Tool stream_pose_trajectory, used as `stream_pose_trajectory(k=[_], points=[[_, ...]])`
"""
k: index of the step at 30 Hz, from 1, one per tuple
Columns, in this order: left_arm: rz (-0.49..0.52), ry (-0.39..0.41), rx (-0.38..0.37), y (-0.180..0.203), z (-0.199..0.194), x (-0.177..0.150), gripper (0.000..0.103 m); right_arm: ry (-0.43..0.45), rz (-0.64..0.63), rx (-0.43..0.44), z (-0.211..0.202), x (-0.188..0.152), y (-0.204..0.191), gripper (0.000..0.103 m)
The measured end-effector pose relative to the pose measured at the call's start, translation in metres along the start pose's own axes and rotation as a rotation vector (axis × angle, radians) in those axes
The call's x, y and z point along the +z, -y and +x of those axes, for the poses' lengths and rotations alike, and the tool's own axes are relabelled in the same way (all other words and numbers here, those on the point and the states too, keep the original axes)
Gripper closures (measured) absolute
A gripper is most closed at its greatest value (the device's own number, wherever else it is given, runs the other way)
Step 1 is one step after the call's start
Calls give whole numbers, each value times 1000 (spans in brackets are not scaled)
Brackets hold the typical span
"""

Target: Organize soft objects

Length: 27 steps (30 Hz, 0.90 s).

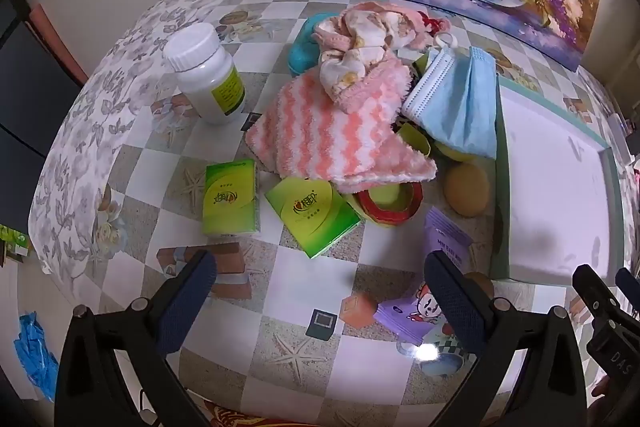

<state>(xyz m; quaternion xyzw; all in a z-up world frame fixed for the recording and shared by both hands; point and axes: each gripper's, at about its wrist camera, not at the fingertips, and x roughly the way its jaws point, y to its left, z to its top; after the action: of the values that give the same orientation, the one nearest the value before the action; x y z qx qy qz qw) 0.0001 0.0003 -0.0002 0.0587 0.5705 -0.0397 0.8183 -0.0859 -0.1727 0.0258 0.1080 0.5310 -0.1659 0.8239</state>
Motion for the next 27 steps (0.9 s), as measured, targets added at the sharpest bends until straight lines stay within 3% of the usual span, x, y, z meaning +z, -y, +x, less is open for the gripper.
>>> stream_pose_trajectory(k=[27], points=[[7,1,12,4,-3,0,0,3,-2,3,-1,0,-2,0]])
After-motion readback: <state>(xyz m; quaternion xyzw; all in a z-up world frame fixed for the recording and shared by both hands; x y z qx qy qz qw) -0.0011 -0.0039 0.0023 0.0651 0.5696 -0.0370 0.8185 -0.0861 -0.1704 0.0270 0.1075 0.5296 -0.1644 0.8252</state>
